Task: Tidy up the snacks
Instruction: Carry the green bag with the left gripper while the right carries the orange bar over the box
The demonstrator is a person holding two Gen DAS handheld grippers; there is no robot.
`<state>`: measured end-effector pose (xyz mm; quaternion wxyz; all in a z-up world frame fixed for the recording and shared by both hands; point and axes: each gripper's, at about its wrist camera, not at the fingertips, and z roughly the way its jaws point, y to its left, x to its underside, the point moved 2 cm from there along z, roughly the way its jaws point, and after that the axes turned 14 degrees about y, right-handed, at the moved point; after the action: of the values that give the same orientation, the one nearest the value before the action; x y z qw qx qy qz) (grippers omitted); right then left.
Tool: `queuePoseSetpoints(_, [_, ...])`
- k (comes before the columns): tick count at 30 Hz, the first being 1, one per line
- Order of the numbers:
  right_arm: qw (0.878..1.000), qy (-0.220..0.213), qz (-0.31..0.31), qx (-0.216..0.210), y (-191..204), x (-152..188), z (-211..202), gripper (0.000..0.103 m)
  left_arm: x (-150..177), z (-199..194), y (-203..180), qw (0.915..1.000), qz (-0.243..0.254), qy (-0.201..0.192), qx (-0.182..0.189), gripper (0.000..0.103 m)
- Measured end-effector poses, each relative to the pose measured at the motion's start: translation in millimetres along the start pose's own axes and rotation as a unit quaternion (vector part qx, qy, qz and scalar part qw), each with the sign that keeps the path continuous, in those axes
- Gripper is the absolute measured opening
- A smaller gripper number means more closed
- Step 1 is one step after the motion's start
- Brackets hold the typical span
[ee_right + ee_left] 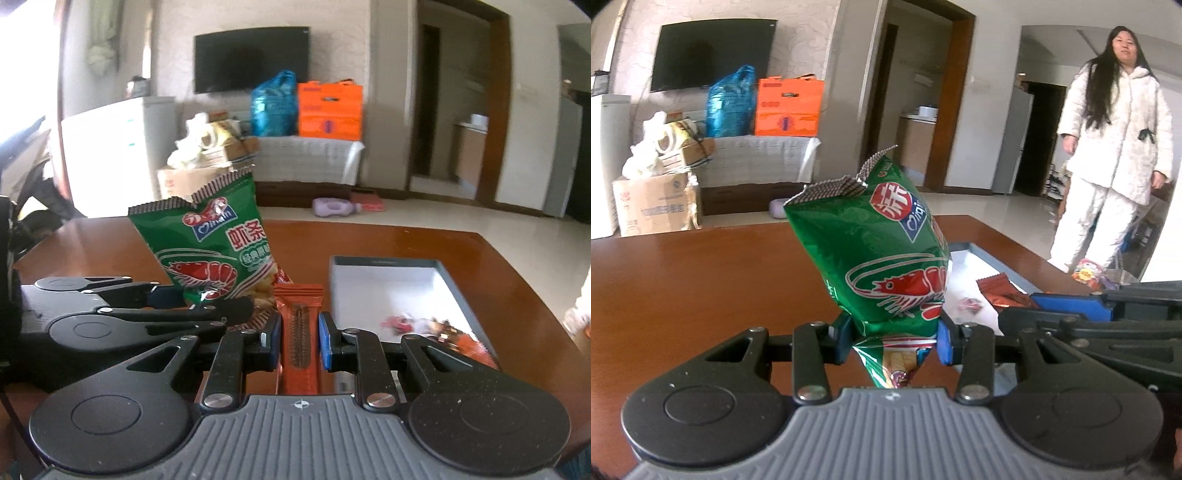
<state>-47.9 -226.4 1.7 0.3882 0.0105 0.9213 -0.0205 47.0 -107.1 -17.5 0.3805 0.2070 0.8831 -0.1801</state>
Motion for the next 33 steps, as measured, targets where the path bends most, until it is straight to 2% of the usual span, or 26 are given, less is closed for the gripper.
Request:
queuePoseSetpoints(15, [0.997, -0.008, 0.061, 0.055, -74, -1, 11, 0.023, -35, 56, -72, 0.9967, 0.068, 0.001, 0.044, 0.042])
queuePoseSetpoints(22, [0.995, -0.001, 0.074, 0.071, -95, 3, 24, 0.023, -40, 87, -94, 0.9958, 0.071, 0.013, 0.056, 0.042])
queuePoseSetpoints(33, [0.991, 0.014, 0.097, 0.086, -107, -2, 49, 0.023, -40, 121, -106, 0.9967, 0.064, 0.020, 0.046, 0.042])
